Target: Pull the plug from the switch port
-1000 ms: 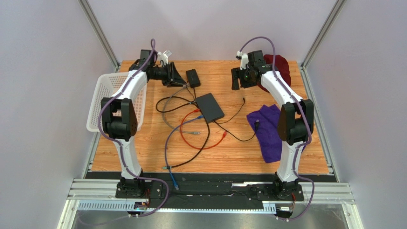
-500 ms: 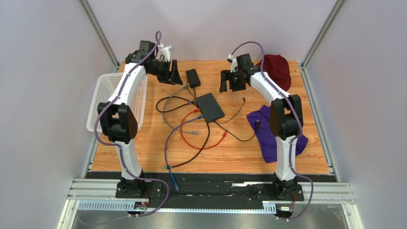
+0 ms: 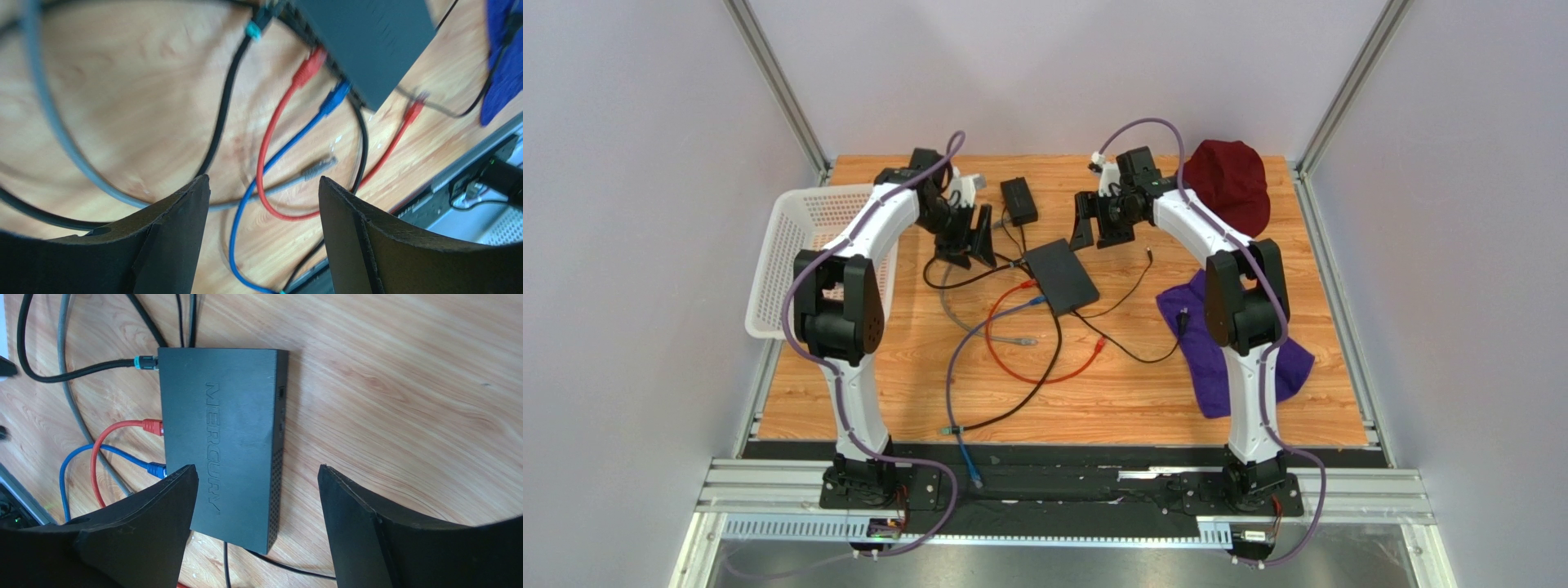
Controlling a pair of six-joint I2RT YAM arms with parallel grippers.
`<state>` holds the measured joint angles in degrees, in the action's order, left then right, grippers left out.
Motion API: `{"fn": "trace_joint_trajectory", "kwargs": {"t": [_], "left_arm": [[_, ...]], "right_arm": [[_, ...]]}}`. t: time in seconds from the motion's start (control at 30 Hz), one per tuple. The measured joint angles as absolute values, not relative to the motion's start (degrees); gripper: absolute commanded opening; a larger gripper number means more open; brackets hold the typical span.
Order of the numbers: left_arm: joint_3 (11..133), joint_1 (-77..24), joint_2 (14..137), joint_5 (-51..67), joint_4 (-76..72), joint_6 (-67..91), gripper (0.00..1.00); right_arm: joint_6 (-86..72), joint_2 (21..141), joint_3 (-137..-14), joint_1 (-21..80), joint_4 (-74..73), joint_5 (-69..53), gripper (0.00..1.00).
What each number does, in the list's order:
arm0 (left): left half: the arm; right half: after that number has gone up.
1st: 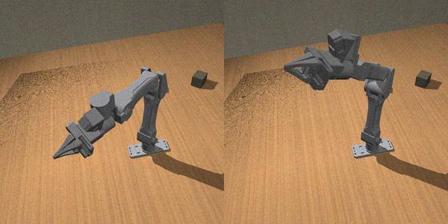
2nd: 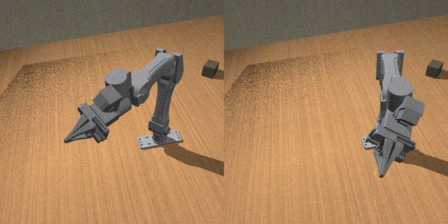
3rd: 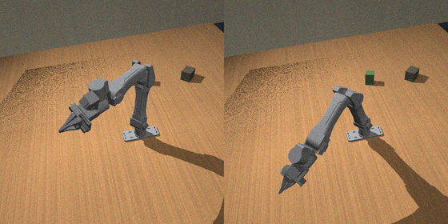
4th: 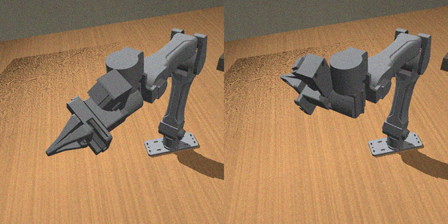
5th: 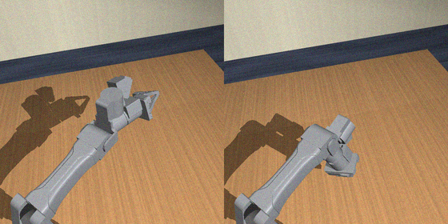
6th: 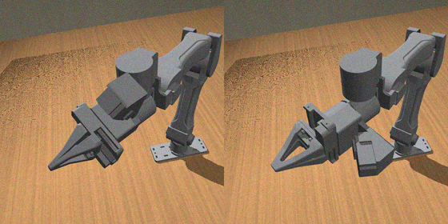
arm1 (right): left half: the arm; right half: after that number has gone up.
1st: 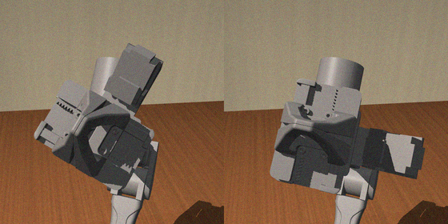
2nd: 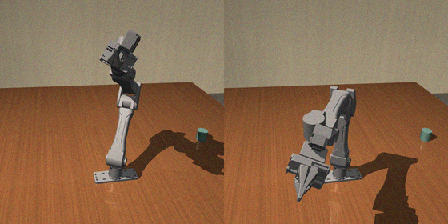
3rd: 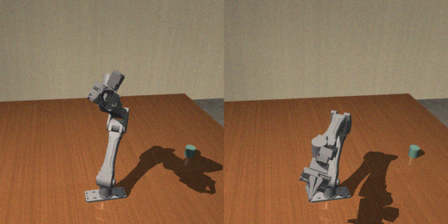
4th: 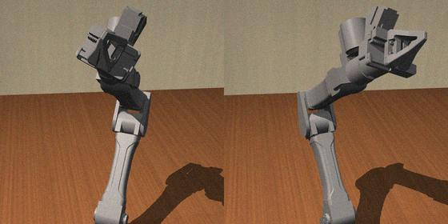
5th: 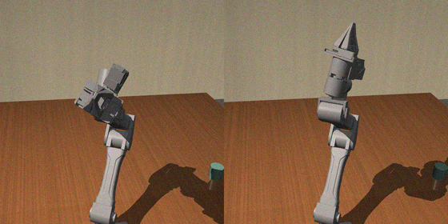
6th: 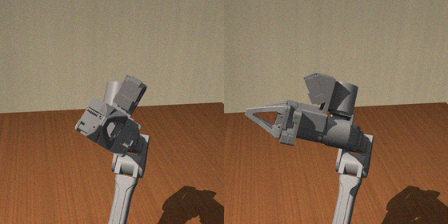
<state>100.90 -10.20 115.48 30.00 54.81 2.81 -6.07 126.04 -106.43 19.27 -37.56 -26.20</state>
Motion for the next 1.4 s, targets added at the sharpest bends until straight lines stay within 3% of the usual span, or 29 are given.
{"fn": "trace_joint_trajectory", "kwargs": {"t": [0.13, 0.3, 0.63, 1.4], "left_arm": [[94.11, -11.92, 113.62, 29.32, 54.39, 2.90, 0.72], [92.42, -12.93, 110.04, 30.33, 53.28, 2.35, 0.61], [86.74, -13.13, 106.19, 32.75, 50.39, -0.58, 0.61], [91.83, -13.13, 110.56, 33.65, 50.46, -0.75, 0.61]], "right_arm": [[-4.78, 126.78, -106.43, 20.62, -37.67, -26.76, 0.72], [-3.07, 127.52, -106.43, 22.52, -37.95, -26.89, 0.70], [1.83, 129.05, -107.00, 25.23, -40.01, -30.44, 0.68], [2.33, 129.25, -106.67, 22.41, -39.31, -27.92, 0.67]]}}
